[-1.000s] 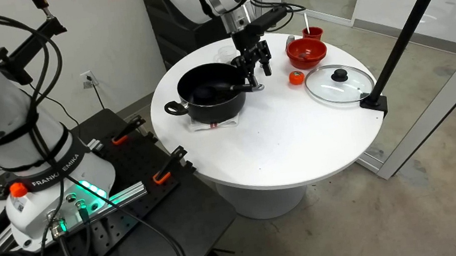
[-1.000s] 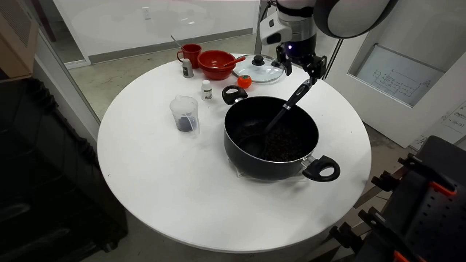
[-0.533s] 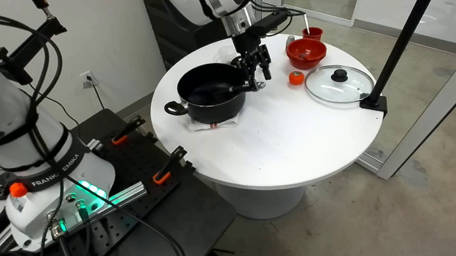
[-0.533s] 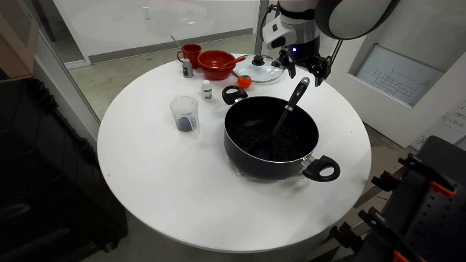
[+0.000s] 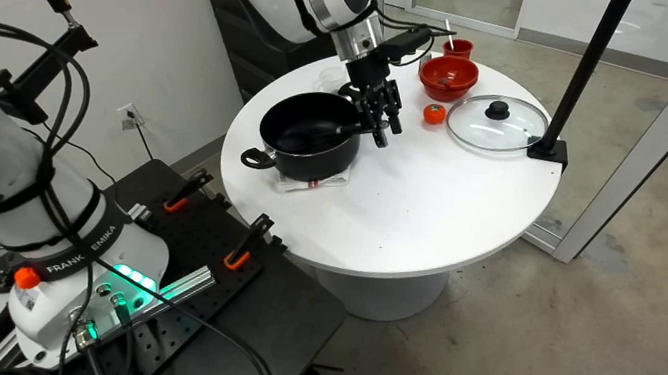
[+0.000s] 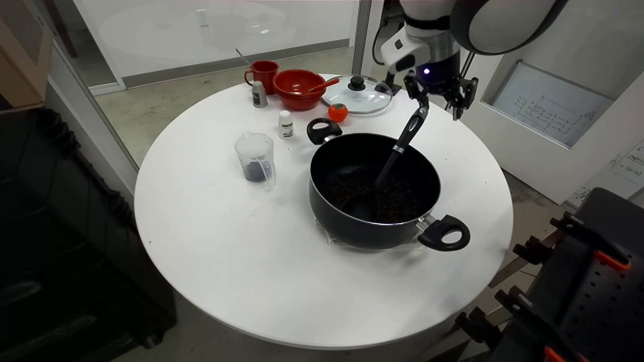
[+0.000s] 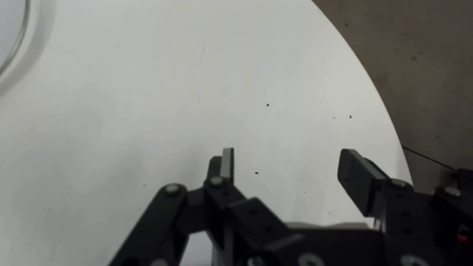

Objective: Use the dishing spoon to mix in the pot

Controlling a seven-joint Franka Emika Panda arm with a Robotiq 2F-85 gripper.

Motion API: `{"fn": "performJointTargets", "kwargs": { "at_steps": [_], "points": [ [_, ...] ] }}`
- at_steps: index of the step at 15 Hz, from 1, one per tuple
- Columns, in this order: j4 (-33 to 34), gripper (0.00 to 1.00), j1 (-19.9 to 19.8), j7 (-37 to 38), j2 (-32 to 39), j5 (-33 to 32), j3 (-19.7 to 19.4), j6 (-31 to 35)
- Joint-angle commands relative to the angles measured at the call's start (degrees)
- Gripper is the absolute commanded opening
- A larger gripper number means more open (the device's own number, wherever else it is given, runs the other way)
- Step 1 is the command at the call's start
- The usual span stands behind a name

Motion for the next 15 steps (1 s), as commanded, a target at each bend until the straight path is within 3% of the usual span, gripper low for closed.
{"fn": "performJointTargets", "kwargs": {
  "at_steps": [1, 5, 15],
  "points": [
    [-5.59, 0.98, -1.02, -6.07, -4.95, 0.67, -0.18, -0.37],
    [-9.04, 1.00, -1.31, -9.37, -8.61, 1.31, -0.18, 0.99],
    [-12.85, 1.00, -0.98, -8.76, -13.69, 1.76, -1.14, 9.49]
  ]
}}
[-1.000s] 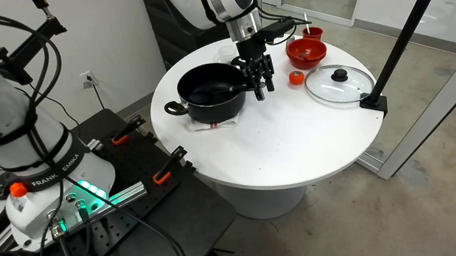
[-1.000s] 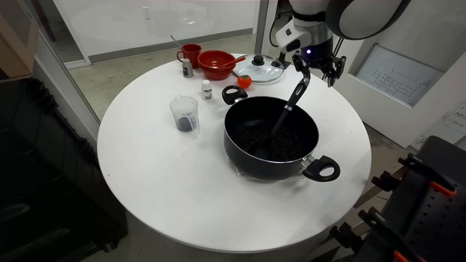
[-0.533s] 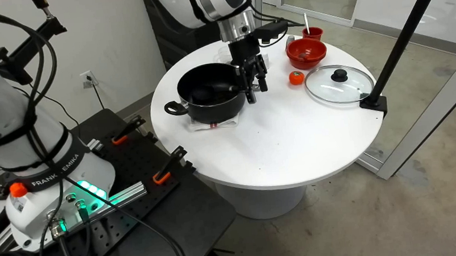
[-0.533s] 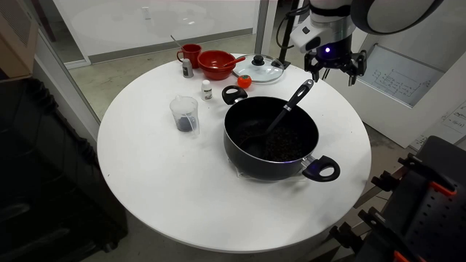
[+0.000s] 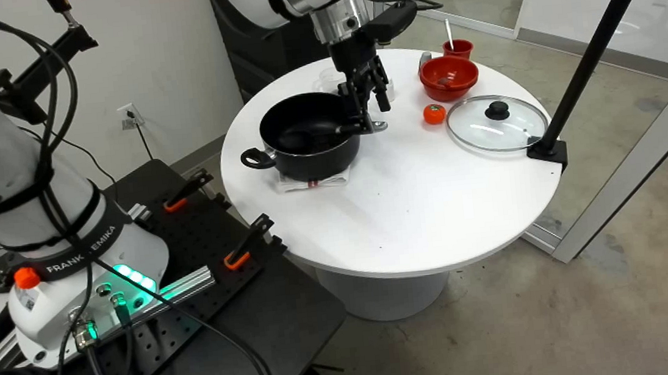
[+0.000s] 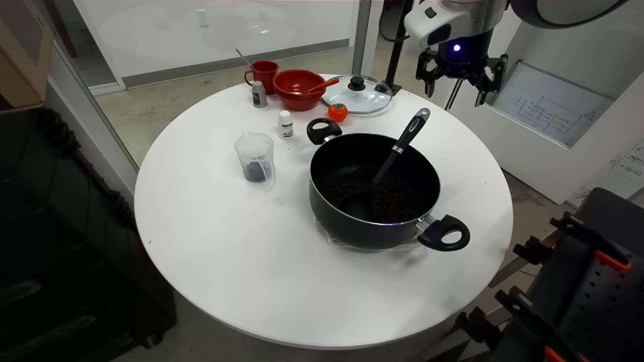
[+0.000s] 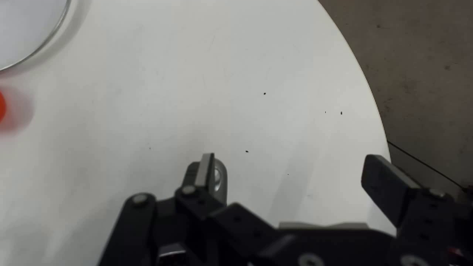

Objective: Use the dishing spoon to mix in the pot

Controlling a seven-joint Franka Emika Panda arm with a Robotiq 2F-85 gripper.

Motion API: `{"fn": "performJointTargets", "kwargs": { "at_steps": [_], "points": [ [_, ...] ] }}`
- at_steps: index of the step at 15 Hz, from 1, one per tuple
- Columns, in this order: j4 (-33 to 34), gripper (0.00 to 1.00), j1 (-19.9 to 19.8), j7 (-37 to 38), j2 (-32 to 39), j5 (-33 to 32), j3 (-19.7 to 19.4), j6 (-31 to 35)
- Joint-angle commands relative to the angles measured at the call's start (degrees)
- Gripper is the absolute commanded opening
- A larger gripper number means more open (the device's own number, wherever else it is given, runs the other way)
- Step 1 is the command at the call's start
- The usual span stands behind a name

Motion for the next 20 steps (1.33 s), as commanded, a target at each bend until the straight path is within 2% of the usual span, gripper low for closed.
{"fn": "performJointTargets", "kwargs": {
  "at_steps": [1, 11, 16, 20],
  "points": [
    [-2.58, 1.00, 0.16, -2.42, -2.02, 2.01, -0.59, 2.25],
    [-3.76, 1.00, 1.51, -2.13, -0.93, 5.88, 1.03, 6.70],
    [-0.58, 1.00, 3.41, -0.56, 1.45, 7.19, 1.08, 6.25],
    [2.56, 1.00, 3.49, -0.23, 3.59, 7.07, 0.50, 5.56]
  ]
}}
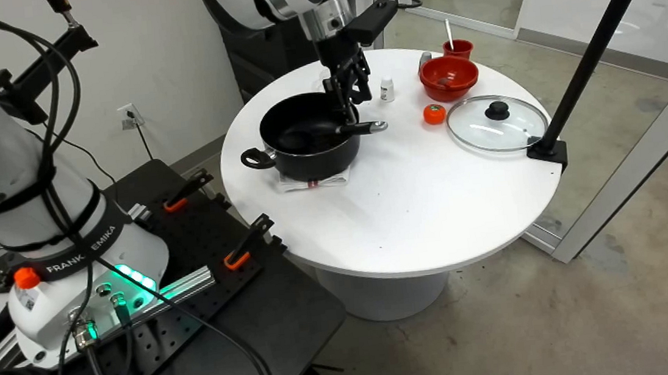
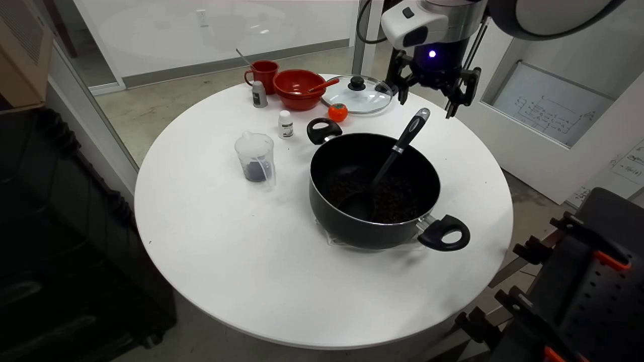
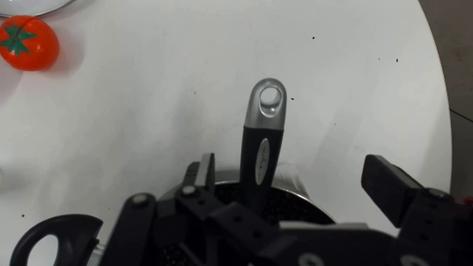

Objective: Use the dishing spoon to mix in the pot

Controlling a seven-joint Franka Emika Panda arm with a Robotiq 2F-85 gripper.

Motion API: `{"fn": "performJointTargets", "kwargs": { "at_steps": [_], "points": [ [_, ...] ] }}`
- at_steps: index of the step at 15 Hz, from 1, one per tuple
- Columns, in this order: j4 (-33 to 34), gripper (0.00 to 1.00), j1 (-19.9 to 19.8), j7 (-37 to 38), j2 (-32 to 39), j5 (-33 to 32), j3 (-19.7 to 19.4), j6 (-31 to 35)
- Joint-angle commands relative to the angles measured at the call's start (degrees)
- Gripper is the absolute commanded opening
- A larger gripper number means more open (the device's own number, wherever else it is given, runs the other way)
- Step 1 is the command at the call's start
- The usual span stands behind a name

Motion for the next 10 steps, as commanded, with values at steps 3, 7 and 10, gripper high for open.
{"fn": "performJointTargets", "kwargs": {
  "at_steps": [3, 7, 10],
  "points": [
    [5.41, 1.00, 0.52, -0.03, 4.03, 1.08, -1.38, -0.99],
    [6.79, 1.00, 0.41, -0.26, 5.84, 0.58, -1.99, -1.63],
    [6.51, 1.00, 0.43, -0.29, 6.84, -0.18, -2.46, -1.91]
  ]
}}
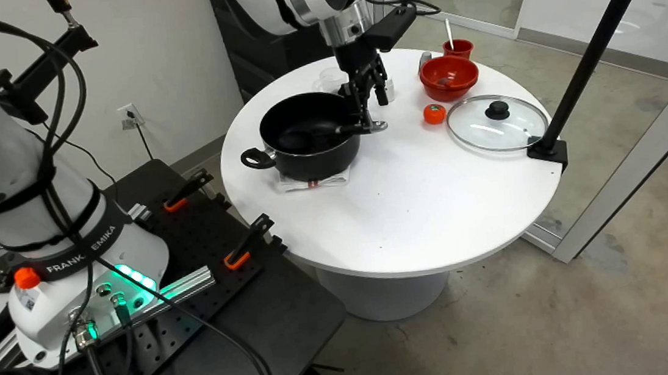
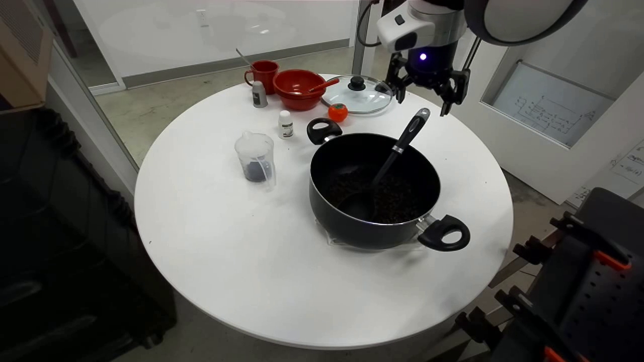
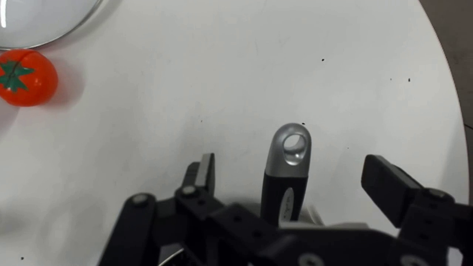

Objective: Use the dishing spoon to mix in the pot

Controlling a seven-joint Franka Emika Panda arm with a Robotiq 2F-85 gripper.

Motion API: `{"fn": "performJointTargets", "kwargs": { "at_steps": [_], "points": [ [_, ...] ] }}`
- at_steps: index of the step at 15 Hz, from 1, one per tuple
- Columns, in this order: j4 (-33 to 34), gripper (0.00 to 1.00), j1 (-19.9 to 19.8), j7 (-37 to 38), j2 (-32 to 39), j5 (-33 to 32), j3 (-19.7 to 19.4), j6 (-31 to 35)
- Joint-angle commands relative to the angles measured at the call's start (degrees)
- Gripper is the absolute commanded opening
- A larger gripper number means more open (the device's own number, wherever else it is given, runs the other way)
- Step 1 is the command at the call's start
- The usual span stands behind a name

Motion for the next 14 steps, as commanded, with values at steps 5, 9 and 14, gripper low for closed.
{"fn": "performJointTargets", "kwargs": {
  "at_steps": [5, 9, 14],
  "points": [
    [0.89, 0.67, 0.56, -0.08, 2.52, -0.23, -0.86, -1.15],
    [0.84, 0.35, 0.29, -0.51, 2.29, 0.43, -0.54, -1.06],
    [0.31, 0.08, 0.17, -0.15, 0.89, 1.12, -0.38, -0.89]
  ]
}}
